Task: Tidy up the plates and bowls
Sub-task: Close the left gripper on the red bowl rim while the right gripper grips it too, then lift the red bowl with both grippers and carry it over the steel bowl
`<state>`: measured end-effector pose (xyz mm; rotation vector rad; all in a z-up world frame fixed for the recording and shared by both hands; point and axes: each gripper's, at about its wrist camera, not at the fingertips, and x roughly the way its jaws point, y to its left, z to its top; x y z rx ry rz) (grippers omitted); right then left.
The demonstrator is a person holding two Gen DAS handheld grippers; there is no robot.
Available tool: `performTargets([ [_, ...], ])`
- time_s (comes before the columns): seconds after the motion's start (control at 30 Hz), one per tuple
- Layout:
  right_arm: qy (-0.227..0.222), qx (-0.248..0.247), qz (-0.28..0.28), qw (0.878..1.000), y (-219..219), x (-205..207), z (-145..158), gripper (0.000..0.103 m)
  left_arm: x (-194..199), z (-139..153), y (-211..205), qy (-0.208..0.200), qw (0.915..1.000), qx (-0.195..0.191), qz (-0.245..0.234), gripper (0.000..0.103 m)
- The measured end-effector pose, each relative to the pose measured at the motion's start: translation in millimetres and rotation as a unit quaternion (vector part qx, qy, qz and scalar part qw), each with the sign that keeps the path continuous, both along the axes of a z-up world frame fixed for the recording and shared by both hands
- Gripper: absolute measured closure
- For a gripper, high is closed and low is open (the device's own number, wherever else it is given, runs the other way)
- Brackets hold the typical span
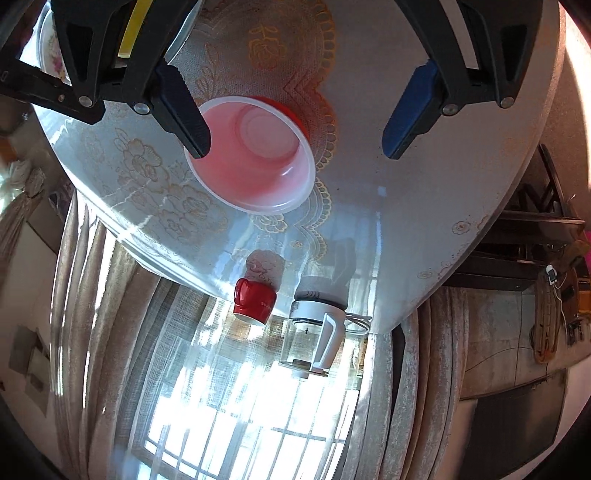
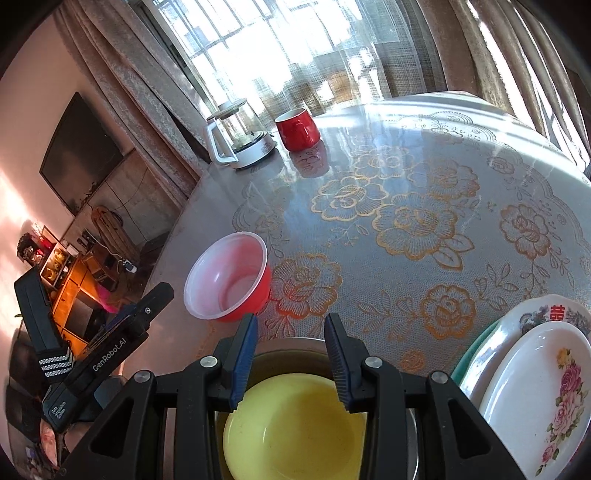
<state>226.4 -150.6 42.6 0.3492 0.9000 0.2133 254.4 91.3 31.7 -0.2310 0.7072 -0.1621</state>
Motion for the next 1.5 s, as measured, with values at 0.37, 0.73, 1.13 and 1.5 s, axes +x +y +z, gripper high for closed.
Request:
performTargets([
  [0.37, 0.079, 0.012, 0.010, 0.997, 35, 66, -24, 0.065, 18, -26, 11, 0.059, 0.9972, -0.044, -0.013, 0.041],
  [0.73, 0.112, 0.003, 0.032, 0.993, 63, 85, -43, 0.086, 22, -39, -1, 0.081, 0.9949, -0.036, -0.047, 0.082],
  [1.13, 0.071, 0.026, 0.011, 0.997, 39, 59, -26, 0.092, 2, -17, -10, 0.014, 0.9944, -0.046, -0.094, 0.086],
  [1.5, 0.030, 0.052, -0.011, 0.998, 9, 16, 2, 0.092, -29, 13, -22, -0.058, 0.9842, -0.058, -0.157, 0.086],
])
